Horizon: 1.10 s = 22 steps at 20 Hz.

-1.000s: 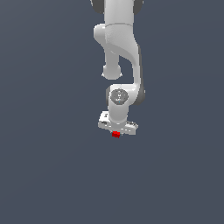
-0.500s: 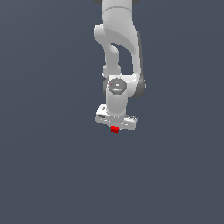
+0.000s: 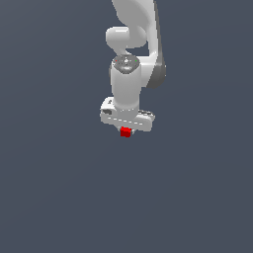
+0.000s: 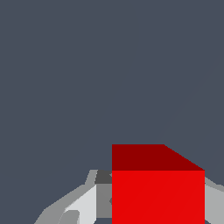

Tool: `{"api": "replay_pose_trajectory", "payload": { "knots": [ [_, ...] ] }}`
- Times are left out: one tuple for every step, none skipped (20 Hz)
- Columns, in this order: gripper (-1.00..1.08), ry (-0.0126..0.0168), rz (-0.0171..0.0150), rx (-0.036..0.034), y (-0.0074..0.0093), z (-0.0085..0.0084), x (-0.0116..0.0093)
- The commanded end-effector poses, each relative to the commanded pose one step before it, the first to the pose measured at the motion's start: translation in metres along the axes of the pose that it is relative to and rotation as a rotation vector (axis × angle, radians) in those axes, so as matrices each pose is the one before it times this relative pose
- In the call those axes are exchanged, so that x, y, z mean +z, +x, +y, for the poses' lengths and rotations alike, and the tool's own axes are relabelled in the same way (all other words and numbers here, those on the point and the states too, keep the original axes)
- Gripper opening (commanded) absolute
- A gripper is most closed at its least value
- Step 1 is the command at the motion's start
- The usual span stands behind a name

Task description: Pick up the red cube and move it to a goal position.

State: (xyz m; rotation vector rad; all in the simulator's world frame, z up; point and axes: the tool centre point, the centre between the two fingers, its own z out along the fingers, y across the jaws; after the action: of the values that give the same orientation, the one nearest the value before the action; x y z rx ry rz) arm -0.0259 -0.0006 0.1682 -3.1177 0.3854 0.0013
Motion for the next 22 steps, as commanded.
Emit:
{"api": "replay_pose_trajectory", "payload": {
  "knots": [
    [-1.00, 0.00038, 0.00076, 0.00031, -0.00182, 0.00661, -0.03139],
    [-1.00, 0.00000, 0.00000, 0.00000, -0.00059, 0.00250, -0.01222],
    [-1.00, 0.00000, 0.00000, 0.00000, -0.00057, 0.00246, -0.01203],
    [-1.00, 0.00000, 0.00000, 0.00000, -0.00055, 0.00242, -0.01186],
    [-1.00, 0.00000, 0.00000, 0.00000, -0.00053, 0.00238, -0.01171],
    [-1.00, 0.00000, -0.00005, 0.00049, -0.00043, 0.00263, -0.01154],
    [-1.00, 0.00000, 0.00000, 0.00000, -0.00048, 0.00232, -0.01145],
    [-1.00, 0.00000, 0.00000, 0.00000, -0.00046, 0.00229, -0.01133],
    [-1.00, 0.00000, 0.00000, 0.00000, -0.00044, 0.00227, -0.01123],
    [-1.00, 0.00000, 0.00000, 0.00000, -0.00041, 0.00224, -0.01114],
    [-1.00, 0.00000, 0.00000, 0.00000, -0.00039, 0.00222, -0.01105],
    [-1.00, 0.00000, 0.00000, 0.00000, -0.00037, 0.00220, -0.01097],
    [-1.00, 0.00000, 0.00000, 0.00000, -0.00034, 0.00218, -0.01089],
    [-1.00, 0.00000, 0.00000, 0.00000, -0.00031, 0.00216, -0.01082],
    [-1.00, 0.00000, 0.00000, 0.00000, -0.00028, 0.00214, -0.01075],
    [-1.00, 0.00000, 0.00000, 0.00000, -0.00025, 0.00212, -0.01068],
    [-1.00, 0.00000, 0.00000, 0.00000, -0.00022, 0.00210, -0.01061],
    [-1.00, 0.00000, 0.00000, 0.00000, -0.00018, 0.00208, -0.01054],
    [-1.00, -0.00024, 0.00001, 0.00042, -0.00011, 0.00221, -0.01046],
    [-1.00, 0.00000, 0.00000, 0.00000, -0.00011, 0.00204, -0.01040],
    [-1.00, 0.00000, 0.00000, 0.00000, -0.00006, 0.00201, -0.01028],
    [-1.00, 0.00000, 0.00000, 0.00000, -0.00001, 0.00191, -0.00978]
  ]
}}
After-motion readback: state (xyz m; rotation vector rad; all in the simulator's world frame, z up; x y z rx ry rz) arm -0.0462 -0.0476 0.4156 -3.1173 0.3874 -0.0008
